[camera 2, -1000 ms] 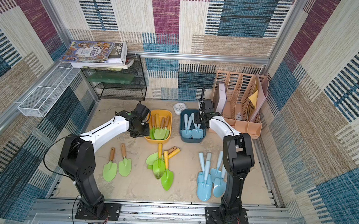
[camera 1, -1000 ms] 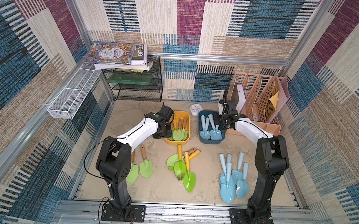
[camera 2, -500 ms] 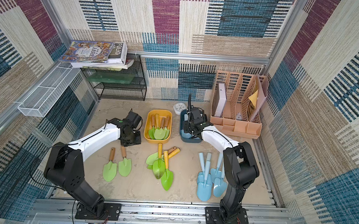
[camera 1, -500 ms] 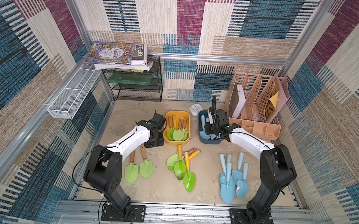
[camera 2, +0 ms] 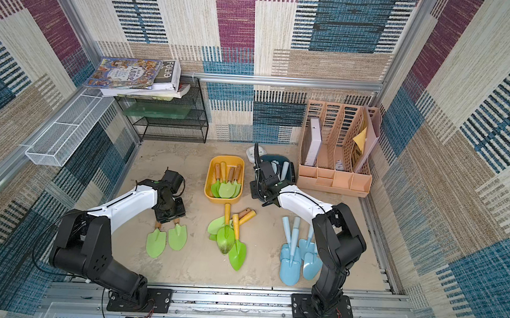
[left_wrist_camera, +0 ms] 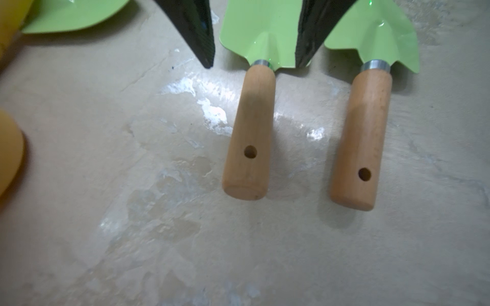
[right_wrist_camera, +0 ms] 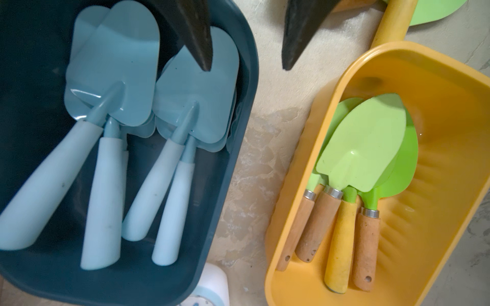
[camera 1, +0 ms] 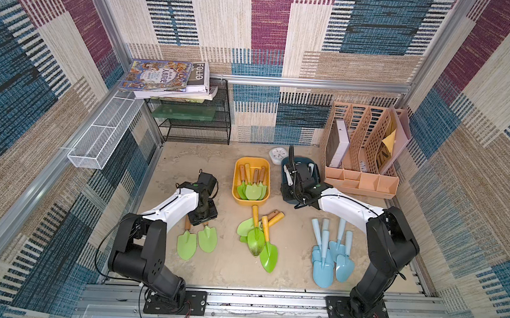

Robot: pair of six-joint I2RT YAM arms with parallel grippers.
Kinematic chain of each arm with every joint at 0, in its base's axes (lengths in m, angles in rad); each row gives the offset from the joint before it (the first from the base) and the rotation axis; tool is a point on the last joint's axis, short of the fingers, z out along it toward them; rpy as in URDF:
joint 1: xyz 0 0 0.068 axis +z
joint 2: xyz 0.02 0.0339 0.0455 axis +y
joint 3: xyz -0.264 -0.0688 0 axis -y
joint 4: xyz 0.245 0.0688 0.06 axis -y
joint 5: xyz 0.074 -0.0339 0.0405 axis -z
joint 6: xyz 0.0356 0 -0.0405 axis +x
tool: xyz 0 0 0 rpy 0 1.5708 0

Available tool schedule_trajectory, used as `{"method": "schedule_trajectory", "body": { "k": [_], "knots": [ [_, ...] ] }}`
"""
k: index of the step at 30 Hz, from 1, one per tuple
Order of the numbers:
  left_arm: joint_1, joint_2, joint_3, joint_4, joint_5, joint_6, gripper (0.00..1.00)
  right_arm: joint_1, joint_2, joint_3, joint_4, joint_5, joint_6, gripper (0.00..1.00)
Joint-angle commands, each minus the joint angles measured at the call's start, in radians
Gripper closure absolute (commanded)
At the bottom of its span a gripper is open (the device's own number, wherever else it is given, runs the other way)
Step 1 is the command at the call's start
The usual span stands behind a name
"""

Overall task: Sort the small shovels by color and place them into the storage box
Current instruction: Pick up the shovel from the center of the board.

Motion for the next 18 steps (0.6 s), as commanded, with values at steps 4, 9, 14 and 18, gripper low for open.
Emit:
{"method": "schedule_trajectory", "body": {
  "k": [4, 9, 14, 18],
  "knots": [
    [0.016, 0.033, 0.015, 0.015, -0.001, 0.009, 0.5, 0.002, -0.014, -0.026, 0.024, 0.004, 0.01, 0.54],
    [0.018, 0.066, 0.022, 0.011, 0.003, 0.02, 0.5, 0.002, -0.021, -0.046, 0.027, 0.003, 0.015, 0.54],
    [0.018, 0.098, 0.015, 0.015, 0.012, 0.033, 0.51, 0.004, -0.014, -0.047, 0.026, -0.005, 0.022, 0.55],
    [0.018, 0.126, 0.012, 0.022, 0.023, 0.044, 0.58, 0.004, 0.003, -0.032, 0.021, -0.019, 0.022, 0.55]
  ]
}}
